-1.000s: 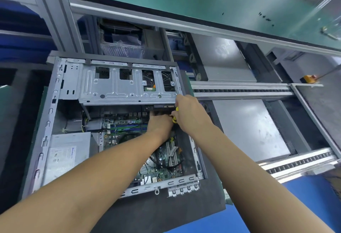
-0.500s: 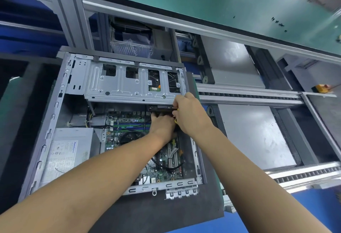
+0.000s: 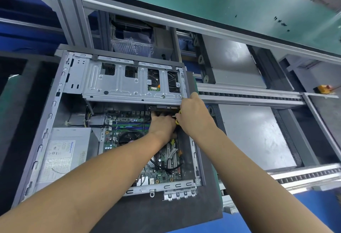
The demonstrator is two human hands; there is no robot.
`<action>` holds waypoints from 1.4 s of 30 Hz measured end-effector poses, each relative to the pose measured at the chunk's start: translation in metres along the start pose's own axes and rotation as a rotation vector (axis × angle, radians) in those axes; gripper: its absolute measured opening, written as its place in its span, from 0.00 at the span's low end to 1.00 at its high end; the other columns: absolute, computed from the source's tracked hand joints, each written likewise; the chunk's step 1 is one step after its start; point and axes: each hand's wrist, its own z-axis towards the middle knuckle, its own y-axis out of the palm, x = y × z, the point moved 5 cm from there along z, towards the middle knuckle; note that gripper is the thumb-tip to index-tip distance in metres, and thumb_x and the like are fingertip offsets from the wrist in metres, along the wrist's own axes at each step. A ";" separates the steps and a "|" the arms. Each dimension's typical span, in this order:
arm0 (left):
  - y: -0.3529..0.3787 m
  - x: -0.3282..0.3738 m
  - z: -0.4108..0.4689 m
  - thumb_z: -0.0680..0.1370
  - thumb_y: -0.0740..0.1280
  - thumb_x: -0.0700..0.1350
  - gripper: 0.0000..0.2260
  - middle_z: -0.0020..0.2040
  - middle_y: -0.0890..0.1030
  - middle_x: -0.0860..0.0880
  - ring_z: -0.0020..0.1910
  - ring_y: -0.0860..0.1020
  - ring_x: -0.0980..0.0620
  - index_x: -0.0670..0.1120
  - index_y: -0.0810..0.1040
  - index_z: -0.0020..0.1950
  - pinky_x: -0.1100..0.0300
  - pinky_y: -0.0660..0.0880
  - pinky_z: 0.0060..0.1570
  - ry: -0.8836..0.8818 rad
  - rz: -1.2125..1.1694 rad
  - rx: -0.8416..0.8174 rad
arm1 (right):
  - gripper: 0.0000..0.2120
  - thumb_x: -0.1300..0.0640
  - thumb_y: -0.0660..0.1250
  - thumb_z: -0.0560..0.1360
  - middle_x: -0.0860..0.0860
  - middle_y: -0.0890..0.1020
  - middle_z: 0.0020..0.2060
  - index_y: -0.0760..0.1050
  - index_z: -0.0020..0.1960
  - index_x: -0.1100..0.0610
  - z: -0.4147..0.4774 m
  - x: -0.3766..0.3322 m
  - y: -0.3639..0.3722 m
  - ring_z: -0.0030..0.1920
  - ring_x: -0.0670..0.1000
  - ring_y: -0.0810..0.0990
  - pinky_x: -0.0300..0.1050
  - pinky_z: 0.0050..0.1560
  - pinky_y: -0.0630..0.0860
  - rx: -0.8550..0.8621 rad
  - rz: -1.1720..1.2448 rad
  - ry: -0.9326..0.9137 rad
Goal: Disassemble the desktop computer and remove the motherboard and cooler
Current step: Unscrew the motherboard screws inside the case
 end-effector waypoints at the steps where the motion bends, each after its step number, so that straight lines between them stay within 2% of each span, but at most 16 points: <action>1: 0.000 0.000 0.000 0.77 0.68 0.55 0.19 0.57 0.80 0.50 0.63 0.73 0.46 0.49 0.74 0.65 0.41 0.58 0.68 0.003 0.006 -0.005 | 0.12 0.54 0.69 0.79 0.57 0.70 0.56 0.75 0.56 0.61 -0.002 0.000 0.001 0.54 0.58 0.76 0.48 0.49 0.74 0.006 -0.010 0.008; 3: 0.001 0.000 0.000 0.78 0.68 0.56 0.21 0.59 0.79 0.49 0.63 0.73 0.46 0.48 0.72 0.67 0.39 0.58 0.69 0.008 0.012 -0.013 | 0.17 0.47 0.68 0.79 0.57 0.72 0.54 0.74 0.57 0.60 -0.004 -0.001 0.002 0.51 0.60 0.79 0.48 0.43 0.71 0.018 -0.013 0.026; 7: 0.004 -0.001 0.002 0.77 0.68 0.55 0.21 0.58 0.79 0.49 0.63 0.73 0.45 0.47 0.73 0.67 0.40 0.57 0.68 0.005 -0.014 -0.001 | 0.19 0.44 0.66 0.79 0.57 0.80 0.49 0.70 0.55 0.60 -0.004 0.000 0.002 0.49 0.62 0.82 0.47 0.37 0.67 0.056 -0.076 0.038; 9: 0.004 -0.002 0.002 0.76 0.69 0.54 0.19 0.54 0.80 0.49 0.61 0.73 0.45 0.47 0.75 0.63 0.41 0.58 0.67 -0.004 -0.041 0.014 | 0.16 0.47 0.66 0.80 0.58 0.80 0.48 0.70 0.55 0.60 -0.004 -0.002 0.003 0.48 0.62 0.83 0.47 0.37 0.68 0.052 -0.108 0.006; 12: 0.003 -0.001 0.002 0.76 0.69 0.54 0.17 0.54 0.80 0.50 0.61 0.74 0.46 0.48 0.76 0.61 0.41 0.58 0.67 -0.021 -0.032 0.007 | 0.09 0.58 0.66 0.80 0.58 0.78 0.49 0.69 0.56 0.59 -0.003 -0.005 0.004 0.48 0.62 0.81 0.49 0.38 0.71 0.009 -0.091 -0.046; 15: 0.004 -0.001 0.003 0.76 0.68 0.55 0.16 0.55 0.80 0.50 0.61 0.74 0.45 0.49 0.78 0.60 0.41 0.59 0.67 -0.026 -0.014 0.001 | 0.09 0.67 0.65 0.77 0.57 0.73 0.53 0.71 0.56 0.58 -0.002 -0.006 0.002 0.47 0.61 0.79 0.53 0.46 0.78 -0.045 -0.016 -0.076; 18: 0.005 -0.002 0.004 0.76 0.68 0.55 0.16 0.54 0.81 0.50 0.61 0.74 0.45 0.49 0.78 0.59 0.41 0.59 0.67 -0.026 -0.024 0.002 | 0.10 0.71 0.62 0.76 0.57 0.69 0.54 0.73 0.54 0.60 -0.004 -0.004 0.005 0.41 0.60 0.76 0.55 0.48 0.78 -0.083 0.000 -0.076; 21: 0.005 -0.002 0.004 0.76 0.68 0.56 0.16 0.54 0.81 0.51 0.61 0.74 0.46 0.49 0.77 0.60 0.40 0.58 0.68 -0.020 -0.045 0.016 | 0.05 0.65 0.63 0.79 0.57 0.67 0.55 0.74 0.54 0.62 -0.005 -0.005 0.007 0.42 0.59 0.76 0.54 0.49 0.78 -0.064 -0.001 -0.083; 23: 0.005 -0.003 0.003 0.76 0.67 0.56 0.17 0.54 0.81 0.51 0.62 0.74 0.46 0.49 0.76 0.61 0.40 0.57 0.67 -0.023 -0.066 0.031 | 0.09 0.56 0.60 0.83 0.58 0.67 0.56 0.75 0.55 0.61 -0.005 -0.006 0.009 0.42 0.57 0.75 0.54 0.50 0.77 -0.044 -0.021 -0.101; 25: 0.006 -0.003 0.004 0.76 0.67 0.56 0.16 0.53 0.81 0.51 0.62 0.74 0.47 0.49 0.76 0.60 0.40 0.58 0.67 -0.022 -0.078 0.038 | 0.10 0.55 0.59 0.84 0.58 0.68 0.56 0.74 0.57 0.60 -0.005 -0.007 0.010 0.43 0.58 0.76 0.54 0.49 0.78 -0.027 -0.022 -0.103; 28: 0.006 -0.003 0.004 0.76 0.68 0.56 0.17 0.53 0.81 0.51 0.62 0.73 0.46 0.49 0.76 0.61 0.41 0.57 0.67 -0.028 -0.087 0.027 | 0.11 0.56 0.64 0.81 0.56 0.70 0.55 0.67 0.58 0.61 -0.005 -0.005 0.007 0.47 0.59 0.79 0.48 0.43 0.75 0.061 0.082 -0.040; 31: 0.006 -0.002 0.004 0.76 0.68 0.56 0.17 0.54 0.80 0.51 0.63 0.73 0.46 0.49 0.76 0.61 0.41 0.57 0.67 -0.028 -0.069 0.010 | 0.14 0.53 0.67 0.80 0.56 0.70 0.55 0.67 0.57 0.61 -0.005 -0.001 0.008 0.45 0.57 0.79 0.45 0.40 0.72 0.090 0.089 0.011; 33: 0.006 -0.002 0.004 0.76 0.68 0.56 0.16 0.55 0.80 0.51 0.62 0.73 0.46 0.49 0.77 0.60 0.40 0.58 0.67 -0.023 -0.054 0.016 | 0.13 0.53 0.68 0.79 0.55 0.69 0.53 0.69 0.54 0.60 -0.004 0.000 0.007 0.40 0.57 0.74 0.47 0.39 0.70 0.098 0.110 0.021; 35: 0.006 -0.003 0.004 0.76 0.67 0.55 0.15 0.54 0.80 0.50 0.61 0.73 0.45 0.49 0.77 0.59 0.40 0.58 0.67 -0.021 -0.047 0.013 | 0.11 0.55 0.69 0.79 0.54 0.68 0.49 0.71 0.52 0.61 -0.003 0.002 0.005 0.39 0.56 0.71 0.48 0.40 0.69 0.096 0.150 0.018; 39: 0.005 -0.001 0.004 0.76 0.68 0.55 0.15 0.54 0.80 0.51 0.61 0.74 0.45 0.49 0.77 0.59 0.41 0.59 0.66 -0.022 -0.046 0.007 | 0.09 0.59 0.71 0.78 0.54 0.70 0.49 0.73 0.52 0.62 -0.003 0.001 0.002 0.41 0.57 0.74 0.51 0.43 0.75 0.071 0.158 -0.028; 42: 0.005 -0.002 0.004 0.75 0.68 0.54 0.14 0.54 0.80 0.51 0.60 0.74 0.45 0.49 0.78 0.57 0.41 0.59 0.66 -0.022 -0.058 0.012 | 0.05 0.66 0.69 0.76 0.57 0.73 0.51 0.76 0.51 0.62 -0.001 -0.002 0.001 0.46 0.59 0.77 0.53 0.48 0.77 0.039 0.128 -0.085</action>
